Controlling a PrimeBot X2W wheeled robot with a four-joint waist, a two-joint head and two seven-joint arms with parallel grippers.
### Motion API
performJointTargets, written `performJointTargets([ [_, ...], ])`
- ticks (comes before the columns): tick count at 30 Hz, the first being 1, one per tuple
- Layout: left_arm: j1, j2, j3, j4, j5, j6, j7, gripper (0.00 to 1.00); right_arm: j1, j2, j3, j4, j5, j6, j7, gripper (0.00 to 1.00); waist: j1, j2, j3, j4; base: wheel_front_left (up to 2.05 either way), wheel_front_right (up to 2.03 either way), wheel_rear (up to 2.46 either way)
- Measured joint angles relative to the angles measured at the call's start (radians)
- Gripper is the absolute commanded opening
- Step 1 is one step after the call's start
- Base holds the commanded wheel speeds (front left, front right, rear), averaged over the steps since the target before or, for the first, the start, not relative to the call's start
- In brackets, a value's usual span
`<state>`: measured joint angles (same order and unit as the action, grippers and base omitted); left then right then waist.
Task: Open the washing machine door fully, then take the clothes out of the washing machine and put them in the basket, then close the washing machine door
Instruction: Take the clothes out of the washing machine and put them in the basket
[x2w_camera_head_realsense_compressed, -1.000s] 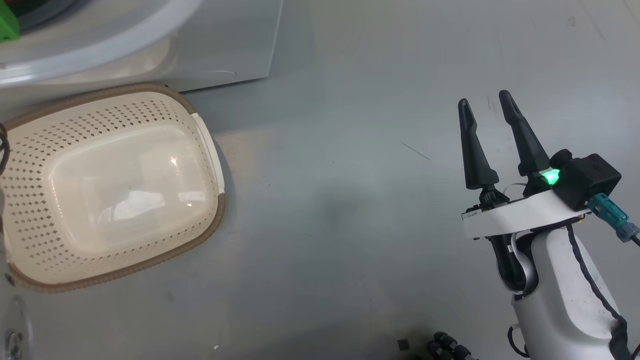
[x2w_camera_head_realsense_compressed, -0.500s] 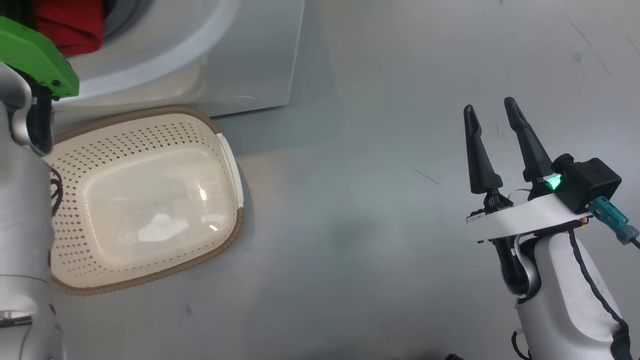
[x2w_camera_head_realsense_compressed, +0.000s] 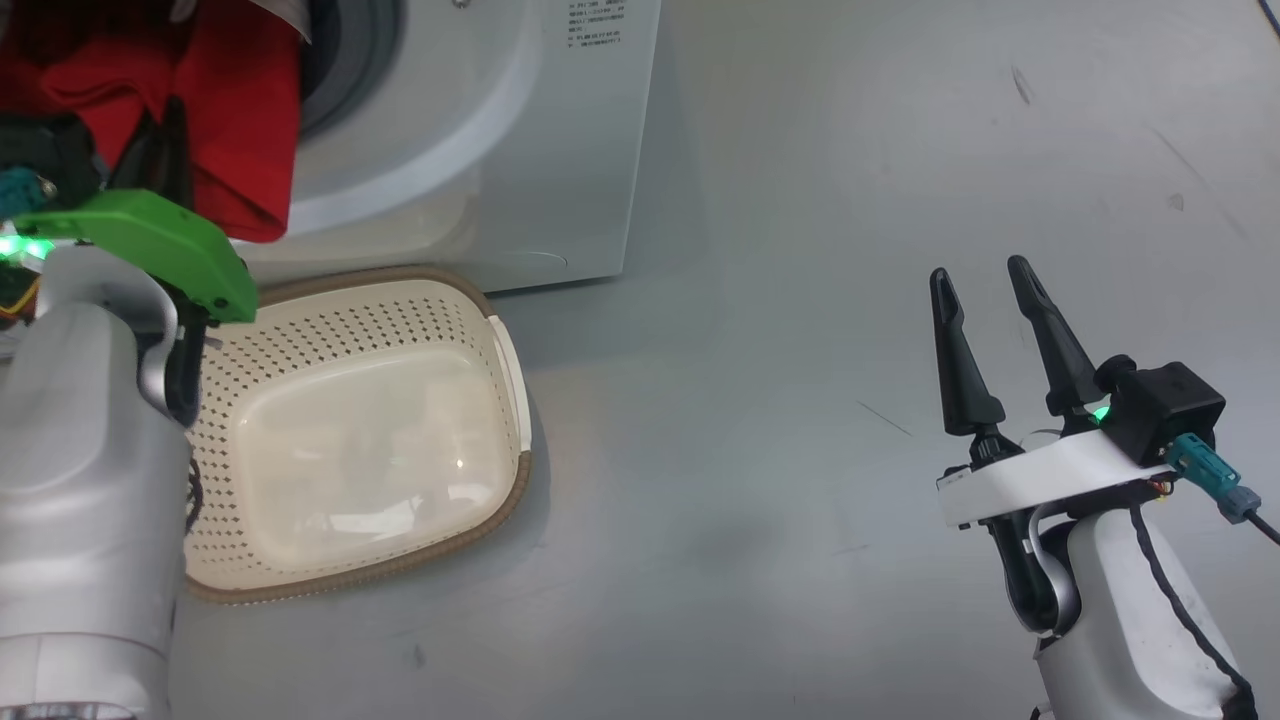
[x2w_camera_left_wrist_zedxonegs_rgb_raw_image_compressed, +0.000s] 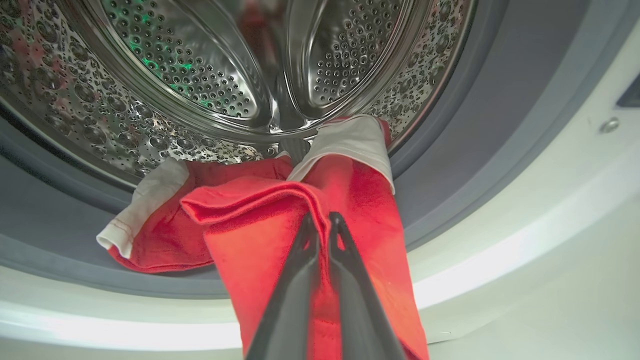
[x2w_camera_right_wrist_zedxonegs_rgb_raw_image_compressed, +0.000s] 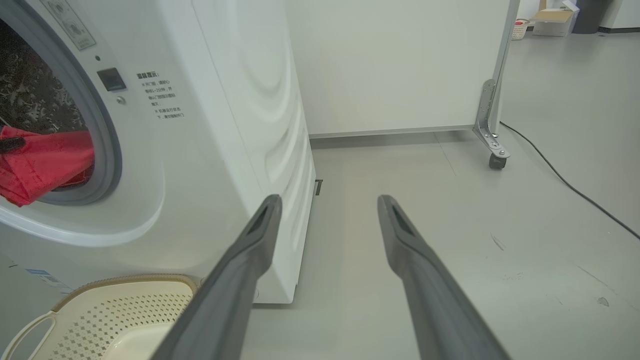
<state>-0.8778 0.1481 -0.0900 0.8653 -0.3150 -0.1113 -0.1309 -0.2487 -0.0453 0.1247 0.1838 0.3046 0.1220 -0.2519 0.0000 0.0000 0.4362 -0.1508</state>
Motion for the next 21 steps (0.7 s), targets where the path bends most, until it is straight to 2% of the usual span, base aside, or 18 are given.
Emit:
performJointTargets([
  [11,0.116,-0.021,-0.016,-0.005,0.0,-0.004,-0.079,0.0,0.04,0.0,0.006,0.023,-0.001,0.0,0.0,1.0,0.0,0.0,-0.099,0.033,0.0,0.0,0.0],
  [21,0.18,-0.032,-0.024,-0.088,0.0,-0.009,-0.109,0.0,0.078,0.0,0.006,0.028,-0.001,0.0,0.0,1.0,0.0,0.0,-0.169,0.06,0.0,0.0,0.0],
])
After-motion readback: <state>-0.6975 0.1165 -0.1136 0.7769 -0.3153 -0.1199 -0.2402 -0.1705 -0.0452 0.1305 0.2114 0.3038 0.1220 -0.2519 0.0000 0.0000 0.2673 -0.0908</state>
